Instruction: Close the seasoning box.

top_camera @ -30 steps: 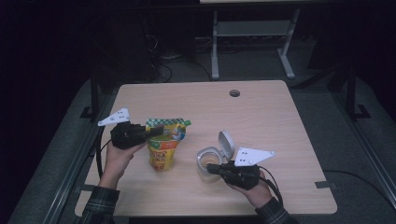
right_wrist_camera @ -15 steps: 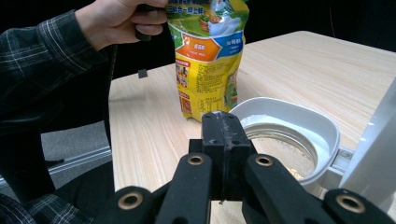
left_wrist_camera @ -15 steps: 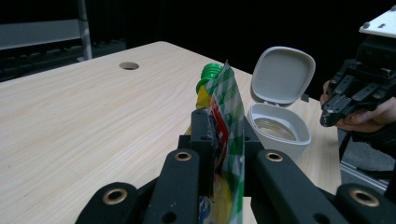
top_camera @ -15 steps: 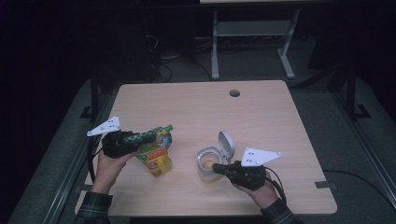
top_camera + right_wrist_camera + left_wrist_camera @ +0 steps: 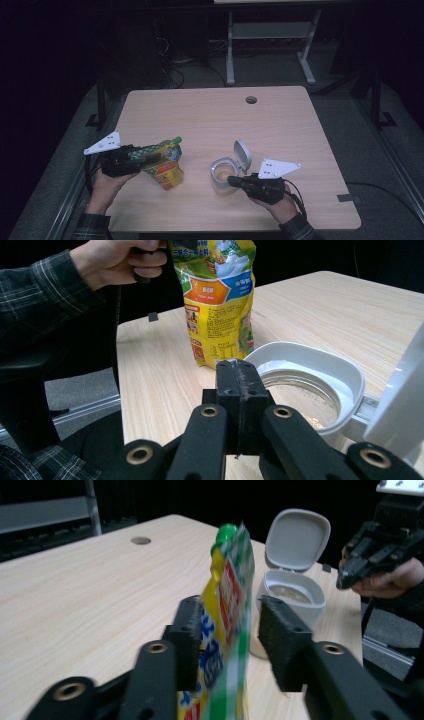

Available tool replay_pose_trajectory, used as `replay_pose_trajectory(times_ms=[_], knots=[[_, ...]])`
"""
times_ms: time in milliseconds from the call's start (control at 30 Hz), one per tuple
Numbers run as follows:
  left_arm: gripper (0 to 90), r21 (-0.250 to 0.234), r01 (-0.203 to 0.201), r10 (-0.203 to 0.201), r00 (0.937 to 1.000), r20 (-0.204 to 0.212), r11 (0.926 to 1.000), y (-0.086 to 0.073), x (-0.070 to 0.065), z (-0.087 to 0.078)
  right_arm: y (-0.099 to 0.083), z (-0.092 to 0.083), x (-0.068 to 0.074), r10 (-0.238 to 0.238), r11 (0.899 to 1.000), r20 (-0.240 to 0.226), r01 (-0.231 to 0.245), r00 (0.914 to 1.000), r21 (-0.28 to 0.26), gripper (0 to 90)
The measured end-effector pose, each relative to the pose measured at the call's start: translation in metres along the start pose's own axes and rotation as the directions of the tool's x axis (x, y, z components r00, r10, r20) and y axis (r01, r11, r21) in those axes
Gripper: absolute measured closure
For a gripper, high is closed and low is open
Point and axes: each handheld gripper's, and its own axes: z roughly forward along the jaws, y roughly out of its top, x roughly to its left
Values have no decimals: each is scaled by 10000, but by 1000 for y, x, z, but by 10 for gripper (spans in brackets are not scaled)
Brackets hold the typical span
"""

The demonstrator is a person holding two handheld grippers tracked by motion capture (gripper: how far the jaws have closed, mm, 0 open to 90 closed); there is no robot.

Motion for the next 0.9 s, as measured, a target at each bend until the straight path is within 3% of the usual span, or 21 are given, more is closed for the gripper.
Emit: replay_pose_trajectory(times_ms=[300,633,700,833,900], knots=[[428,545,68,-52,9995,-300,9985,-15,-2,-16,-4,-12,-2,27,10000,217,-28,9998,53,900],[325,1194,351,-219,9937,-1098,9922,-44,-7,-30,-11,-33,-10,144,9998,625,-153,9979,128,900],[306,1460,370,-164,9900,-1399,9886,-52,-8,-30,-13,-40,-12,110,9998,841,-124,9964,155,900],[275,1821,366,-79,9878,-1558,9826,-62,-10,-27,-16,-47,-16,141,9996,1072,-167,9941,241,900],[259,2154,433,-62,9854,-1702,9756,-69,-13,-23,-19,-53,-20,215,9995,1287,-243,9914,205,900]])
